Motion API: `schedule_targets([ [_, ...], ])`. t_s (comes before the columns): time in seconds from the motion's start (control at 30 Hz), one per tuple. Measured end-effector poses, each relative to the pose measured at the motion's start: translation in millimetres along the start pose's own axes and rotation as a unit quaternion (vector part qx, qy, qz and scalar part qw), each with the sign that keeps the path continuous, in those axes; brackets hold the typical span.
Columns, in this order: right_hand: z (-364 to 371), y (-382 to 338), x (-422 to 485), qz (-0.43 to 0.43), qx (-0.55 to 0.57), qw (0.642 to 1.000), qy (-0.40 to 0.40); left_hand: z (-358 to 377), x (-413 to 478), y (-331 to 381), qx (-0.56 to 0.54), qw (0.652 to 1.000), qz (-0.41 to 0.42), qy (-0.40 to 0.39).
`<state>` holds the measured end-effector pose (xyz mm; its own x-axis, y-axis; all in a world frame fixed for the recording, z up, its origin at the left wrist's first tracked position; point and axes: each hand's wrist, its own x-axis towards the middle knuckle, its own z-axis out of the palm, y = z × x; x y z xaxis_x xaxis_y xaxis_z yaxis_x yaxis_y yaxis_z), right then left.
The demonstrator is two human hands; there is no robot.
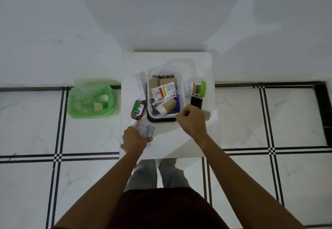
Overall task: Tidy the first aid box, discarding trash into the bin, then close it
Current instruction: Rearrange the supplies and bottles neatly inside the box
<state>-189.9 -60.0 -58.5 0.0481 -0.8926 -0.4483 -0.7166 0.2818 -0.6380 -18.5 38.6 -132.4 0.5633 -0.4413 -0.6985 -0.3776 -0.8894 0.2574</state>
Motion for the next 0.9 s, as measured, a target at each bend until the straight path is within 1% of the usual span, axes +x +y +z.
schedule_targets([
  [0.1, -10.1, 12.6, 10.3, -0.009, -0.021, 0.998, 0.061, -2.3, -1.0, 3.5, 0.022, 0.999, 0.023, -0.025],
  [0.17, -15.6, 24.3, 18.2, -0.020, -0.107, 0.989, 0.099, -4.8, -3.2, 4.0, 0.009, 0.998, 0.054, -0.035],
  [0.2, -17.0, 30.3, 22.2, -0.023, -0.172, 0.980, 0.097, -5.7, -3.9, 3.1, 0.006, 0.997, 0.071, -0.035],
  [0.23, -18.1, 35.7, 26.0, -0.021, -0.235, 0.968, 0.079, -6.9, -4.3, 2.2, 0.004, 0.996, 0.088, -0.031],
  [0.3, -18.9, 42.7, 32.4, -0.015, -0.323, 0.946, 0.025, -11.9, -6.9, 2.9, 0.009, 0.993, 0.111, -0.034],
  [0.37, -17.9, 48.1, 37.5, -0.017, -0.366, 0.930, -0.006, -19.5, -9.5, 5.1, 0.023, 0.991, 0.116, -0.060],
  [0.43, -17.1, 52.6, 39.9, -0.031, -0.395, 0.918, -0.009, -31.0, -11.2, 6.6, 0.022, 0.988, 0.106, -0.111],
  [0.5, -17.8, 54.8, 41.3, -0.045, -0.414, 0.909, -0.003, -48.1, -16.4, 10.3, 0.021, 0.982, 0.116, -0.151],
  [0.57, -21.8, 51.9, 42.3, -0.039, -0.416, 0.909, -0.003, -68.6, -24.6, 18.4, 0.044, 0.975, 0.153, -0.157],
  [0.63, -30.2, 43.2, 43.4, -0.021, -0.390, 0.921, -0.005, -89.5, -37.3, 30.9, 0.048, 0.971, 0.193, -0.131],
  [0.73, -50.0, 22.7, 44.4, 0.000, -0.306, 0.952, 0.001, -115.7, -54.4, 53.3, -0.058, 0.960, 0.259, -0.085],
  [0.8, -63.2, 11.4, 44.8, 0.016, -0.226, 0.974, -0.010, -122.5, -57.8, 72.7, -0.085, 0.940, 0.325, -0.057],
  [0.83, -68.5, 6.1, 45.4, 0.020, -0.186, 0.982, -0.020, -121.5, -55.7, 83.4, -0.067, 0.929, 0.362, -0.046],
  [0.9, -75.7, -6.3, 46.3, 0.009, -0.129, 0.991, -0.033, -112.1, -47.0, 104.8, 0.044, 0.900, 0.434, -0.019],
])
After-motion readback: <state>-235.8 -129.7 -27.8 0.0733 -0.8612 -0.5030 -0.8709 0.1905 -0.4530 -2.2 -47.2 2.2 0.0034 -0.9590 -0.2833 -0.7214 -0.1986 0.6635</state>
